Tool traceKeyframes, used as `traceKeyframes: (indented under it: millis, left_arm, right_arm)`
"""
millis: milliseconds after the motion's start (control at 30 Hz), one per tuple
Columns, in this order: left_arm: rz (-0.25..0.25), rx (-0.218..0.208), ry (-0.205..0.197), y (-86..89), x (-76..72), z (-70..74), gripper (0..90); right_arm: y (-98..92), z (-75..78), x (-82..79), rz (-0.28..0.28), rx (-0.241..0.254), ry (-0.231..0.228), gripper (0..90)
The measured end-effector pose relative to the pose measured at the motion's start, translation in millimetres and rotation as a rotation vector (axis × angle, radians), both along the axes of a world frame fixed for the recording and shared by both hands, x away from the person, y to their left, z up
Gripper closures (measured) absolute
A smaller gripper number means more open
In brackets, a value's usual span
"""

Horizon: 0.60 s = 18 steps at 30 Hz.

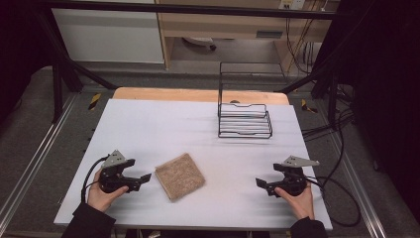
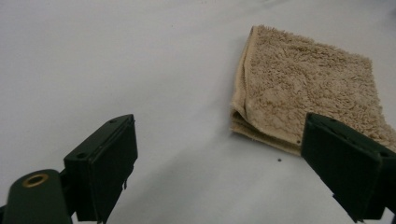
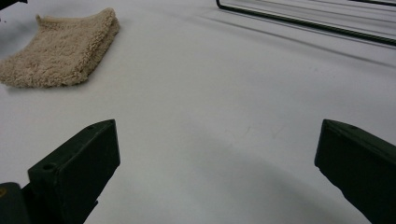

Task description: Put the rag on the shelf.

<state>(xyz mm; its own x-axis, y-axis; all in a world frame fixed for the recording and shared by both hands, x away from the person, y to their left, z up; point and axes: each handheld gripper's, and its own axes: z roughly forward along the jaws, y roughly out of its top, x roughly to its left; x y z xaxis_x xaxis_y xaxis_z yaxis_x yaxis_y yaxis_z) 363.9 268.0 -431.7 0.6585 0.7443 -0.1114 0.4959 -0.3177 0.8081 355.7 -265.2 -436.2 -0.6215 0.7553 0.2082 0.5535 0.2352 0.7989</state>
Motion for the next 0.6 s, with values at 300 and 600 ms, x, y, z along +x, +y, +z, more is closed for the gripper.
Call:
traceKeyframes:
  millis: [300, 600]
  left_arm:
    - [0.048, -0.002, 0.013, -9.2, 5.5, 7.1, 19.7]
    - [0.051, 0.022, 0.036, -23.8, 14.9, 9.1, 28.8]
  right_arm:
    - [18.3, 1.5, 0.9, 0.015, -0.013, 0.009, 0.6]
    - [29.8, 1.0, 2.3, 0.023, -0.019, 0.014, 0.6]
